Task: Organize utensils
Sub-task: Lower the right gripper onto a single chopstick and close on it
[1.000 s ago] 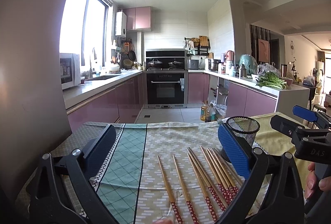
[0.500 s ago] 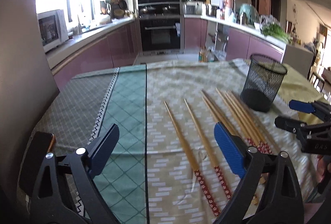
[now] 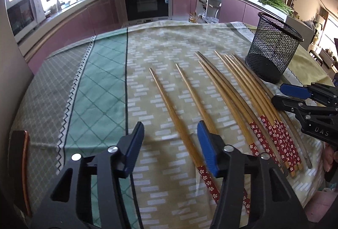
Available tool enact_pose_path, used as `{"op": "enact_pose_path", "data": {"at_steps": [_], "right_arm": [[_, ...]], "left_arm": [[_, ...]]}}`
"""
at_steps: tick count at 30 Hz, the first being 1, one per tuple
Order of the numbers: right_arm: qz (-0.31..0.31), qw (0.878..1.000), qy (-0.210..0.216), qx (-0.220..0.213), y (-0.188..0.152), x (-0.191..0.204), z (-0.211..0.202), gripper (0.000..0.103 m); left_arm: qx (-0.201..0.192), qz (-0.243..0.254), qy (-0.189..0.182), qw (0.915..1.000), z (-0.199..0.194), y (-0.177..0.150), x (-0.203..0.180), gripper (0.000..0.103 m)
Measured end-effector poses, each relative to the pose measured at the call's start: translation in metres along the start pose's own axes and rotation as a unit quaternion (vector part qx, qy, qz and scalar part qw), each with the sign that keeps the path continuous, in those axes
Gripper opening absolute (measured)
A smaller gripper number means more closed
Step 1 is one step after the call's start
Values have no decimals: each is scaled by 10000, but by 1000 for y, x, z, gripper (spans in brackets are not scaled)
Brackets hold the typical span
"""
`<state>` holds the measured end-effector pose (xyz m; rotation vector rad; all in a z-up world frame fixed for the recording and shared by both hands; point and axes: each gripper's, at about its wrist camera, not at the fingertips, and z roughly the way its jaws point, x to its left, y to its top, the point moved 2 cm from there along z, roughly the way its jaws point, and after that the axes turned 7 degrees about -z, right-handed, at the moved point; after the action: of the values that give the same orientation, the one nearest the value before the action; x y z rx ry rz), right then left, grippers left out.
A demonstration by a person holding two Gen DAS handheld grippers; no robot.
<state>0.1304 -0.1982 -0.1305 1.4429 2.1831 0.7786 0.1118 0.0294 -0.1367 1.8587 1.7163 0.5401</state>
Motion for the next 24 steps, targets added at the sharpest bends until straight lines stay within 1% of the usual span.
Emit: {"op": "enact_pose_path", "data": {"at_steps": [1, 6, 8, 10, 11, 12, 14, 17, 20, 24], "right_arm": [[-22, 10000, 20, 40, 1, 1, 3, 34], [-18, 9999, 30, 111, 8, 1, 10, 34], [-74, 9999, -8, 123, 10, 3, 12, 30], [-34, 9999, 45, 116, 11, 3, 13, 19], [0, 9999, 107, 108, 12, 2, 13, 15], [23, 9999, 130, 104, 12, 1, 14, 12], [74, 9998, 178, 86, 12, 0, 13, 9], [170, 9995, 244, 61, 12, -3, 12, 7], [232, 9993, 297, -7, 11, -5, 8, 6], [233, 9987, 435, -146, 13, -6, -3, 6]], "left_arm": [[54, -12, -2, 10000, 1, 6, -10, 45], [106, -3, -77, 9999, 11, 14, -14, 43], [107, 19, -54, 9999, 15, 17, -16, 39], [112, 6, -89, 9999, 17, 19, -19, 34], [118, -5, -106, 9999, 18, 20, -20, 31], [120, -24, -115, 9999, 19, 21, -20, 28], [122, -87, -155, 9998, 20, 22, -20, 19], [101, -171, -190, 9996, 20, 22, -20, 12], [57, -305, -188, 9993, 18, 21, -17, 8], [48, -339, -207, 9992, 13, 16, -16, 8]]}}
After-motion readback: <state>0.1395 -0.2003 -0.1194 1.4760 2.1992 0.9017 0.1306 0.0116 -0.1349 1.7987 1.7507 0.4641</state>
